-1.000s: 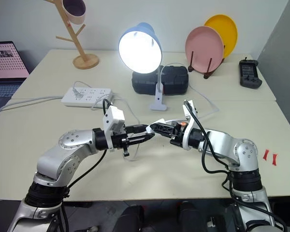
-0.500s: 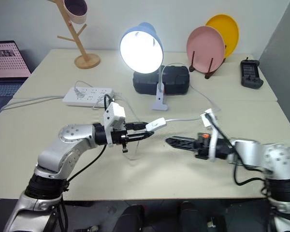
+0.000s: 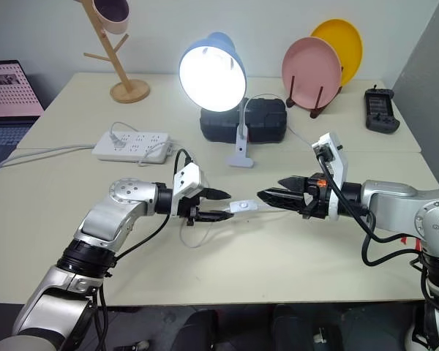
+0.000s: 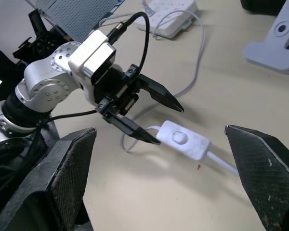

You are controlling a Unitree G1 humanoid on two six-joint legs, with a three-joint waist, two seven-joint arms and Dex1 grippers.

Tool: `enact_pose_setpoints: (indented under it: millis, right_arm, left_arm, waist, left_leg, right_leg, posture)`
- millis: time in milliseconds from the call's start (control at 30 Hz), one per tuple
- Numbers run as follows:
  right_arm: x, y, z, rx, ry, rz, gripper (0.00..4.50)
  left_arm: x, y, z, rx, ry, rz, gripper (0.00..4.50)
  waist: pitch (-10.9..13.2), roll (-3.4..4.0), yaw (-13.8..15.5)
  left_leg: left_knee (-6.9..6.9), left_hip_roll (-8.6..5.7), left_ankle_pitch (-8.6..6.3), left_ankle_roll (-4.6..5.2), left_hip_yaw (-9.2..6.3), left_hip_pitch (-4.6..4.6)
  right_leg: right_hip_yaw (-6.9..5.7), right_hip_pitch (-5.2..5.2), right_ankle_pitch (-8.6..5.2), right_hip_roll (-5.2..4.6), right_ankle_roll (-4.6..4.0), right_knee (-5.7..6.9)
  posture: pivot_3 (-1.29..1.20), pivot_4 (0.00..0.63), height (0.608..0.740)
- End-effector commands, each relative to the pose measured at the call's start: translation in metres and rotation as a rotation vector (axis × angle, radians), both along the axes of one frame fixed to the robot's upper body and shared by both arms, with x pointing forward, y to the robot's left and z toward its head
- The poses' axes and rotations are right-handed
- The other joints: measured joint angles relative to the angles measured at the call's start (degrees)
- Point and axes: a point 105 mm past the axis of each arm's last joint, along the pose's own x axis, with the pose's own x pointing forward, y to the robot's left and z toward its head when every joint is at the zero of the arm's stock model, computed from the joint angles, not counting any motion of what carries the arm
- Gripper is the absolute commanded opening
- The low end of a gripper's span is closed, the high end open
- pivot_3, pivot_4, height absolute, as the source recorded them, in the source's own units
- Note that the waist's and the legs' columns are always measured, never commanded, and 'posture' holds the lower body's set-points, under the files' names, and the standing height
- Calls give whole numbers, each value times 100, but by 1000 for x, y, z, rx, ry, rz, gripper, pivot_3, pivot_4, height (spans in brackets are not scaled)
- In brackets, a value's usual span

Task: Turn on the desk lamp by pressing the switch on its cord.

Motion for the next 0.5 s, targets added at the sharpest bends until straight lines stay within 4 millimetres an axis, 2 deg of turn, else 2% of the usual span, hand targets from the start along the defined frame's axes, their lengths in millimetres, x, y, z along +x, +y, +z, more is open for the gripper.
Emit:
enact_pose_setpoints:
  millis: [33, 133, 200, 333, 500]
  right_arm:
    - [5, -12, 7, -71, -98, -1, 4500]
    - [7, -19, 15, -119, -155, 50, 4500]
    - [7, -22, 16, -153, -179, 85, 4500]
    - [4, -40, 1, -306, -213, 200, 4500]
    - [5, -47, -8, -355, -223, 265, 4500]
  left_arm:
    - [-8, 21, 49, -56, -38, -5, 3761]
    - [-12, 52, 65, 6, -75, 64, 4437]
    - [-13, 65, 69, 49, -98, 107, 4473]
    - [-31, 98, 79, 183, -152, 179, 4473]
    - [-45, 110, 75, 206, -115, 213, 4473]
  waist:
    - [2, -1, -17]
    - [3, -1, -36]
    - [5, 1, -43]
    - [6, 0, -32]
    - [7, 0, -14]
  left_leg:
    - [-1, 1, 0, 0, 0, -1]
    - [-3, 2, 0, 0, 1, -1]
    - [-3, 2, 0, 0, 2, 5]
    - [-5, 3, 0, 0, 7, 7]
    - [-6, 3, 0, -1, 13, 6]
  right_leg:
    - [-1, -4, 0, 0, 0, 2]
    - [1, -14, -3, 1, 3, 11]
    - [1, -13, -8, 1, 8, 18]
    - [3, -17, -18, 0, 20, 17]
    - [3, -18, -19, -3, 19, 14]
  posture:
    - [0, 150, 740]
    - [0, 150, 740]
    - [0, 150, 740]
    - [0, 150, 740]
    - [0, 150, 740]
